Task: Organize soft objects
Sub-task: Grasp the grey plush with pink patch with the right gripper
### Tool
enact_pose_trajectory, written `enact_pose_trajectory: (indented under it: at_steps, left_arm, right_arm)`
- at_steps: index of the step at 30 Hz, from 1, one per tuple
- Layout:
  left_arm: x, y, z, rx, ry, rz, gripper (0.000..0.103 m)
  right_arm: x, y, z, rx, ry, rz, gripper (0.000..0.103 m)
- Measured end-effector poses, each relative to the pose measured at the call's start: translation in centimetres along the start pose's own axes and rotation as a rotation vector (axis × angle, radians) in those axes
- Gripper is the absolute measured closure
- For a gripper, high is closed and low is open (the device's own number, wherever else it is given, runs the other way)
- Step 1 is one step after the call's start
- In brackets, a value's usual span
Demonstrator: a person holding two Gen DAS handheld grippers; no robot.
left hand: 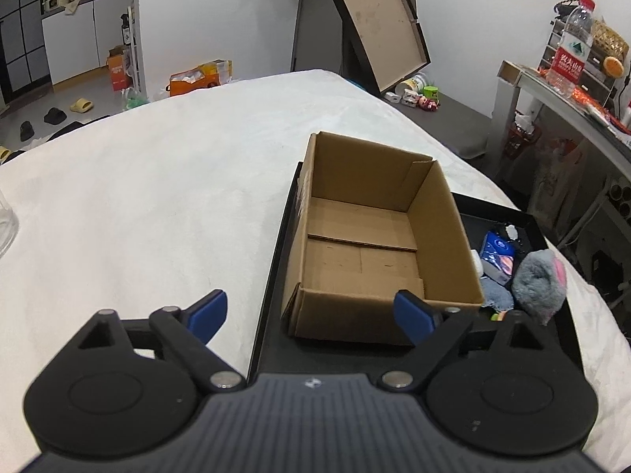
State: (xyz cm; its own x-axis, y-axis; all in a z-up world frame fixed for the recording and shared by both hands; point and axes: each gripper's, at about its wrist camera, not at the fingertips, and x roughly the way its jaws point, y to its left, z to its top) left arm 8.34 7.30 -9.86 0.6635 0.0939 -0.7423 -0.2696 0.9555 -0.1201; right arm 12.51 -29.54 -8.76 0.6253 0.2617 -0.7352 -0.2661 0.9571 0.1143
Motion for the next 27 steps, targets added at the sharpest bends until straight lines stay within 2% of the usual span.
enact_pose_trajectory:
  at_steps: [6,10,13,16,18,21,23,27]
  left_arm:
    - [2.3,0.3,0.5,0.011,0.014,0.0,0.031]
    - [4.1,0.4,1.0,0.018,0.035,-0.004,0.036]
    - [5.1,0.5,1.6,0.028,0.045,-0.01,0.044]
    - [6.1,0.5,2.2,0.048,0.068,-0.01,0.056]
    - [6.7,0.5,2.6,0.066,0.085,-0.024,0.07]
    - [7.4,0.5,3.1,0.086,0.103,-0.033,0.08]
    - [7.8,0.7,3.4,0.082,0.108,-0.043,0.084]
    - [8.7,0.8,3.6,0.087,0.117,-0.047,0.085]
  right_arm:
    - [2.6,-0.2,1.2,0.0,0.016,0.007,0.01]
    - [4.3,-0.1,1.7,-0.022,0.041,0.001,0.011]
    - [5.7,0.1,2.0,-0.037,0.064,-0.001,0.011]
    - [7.0,0.1,2.2,-0.042,0.083,-0.001,0.016]
    - [8.1,0.0,2.4,-0.04,0.101,-0.01,0.019]
    - [9.4,0.0,2.7,-0.04,0.109,-0.017,0.022]
    - [10.3,0.0,2.9,-0.041,0.114,-0.022,0.022]
    - [12.5,0.0,3.3,-0.06,0.132,-0.041,0.024]
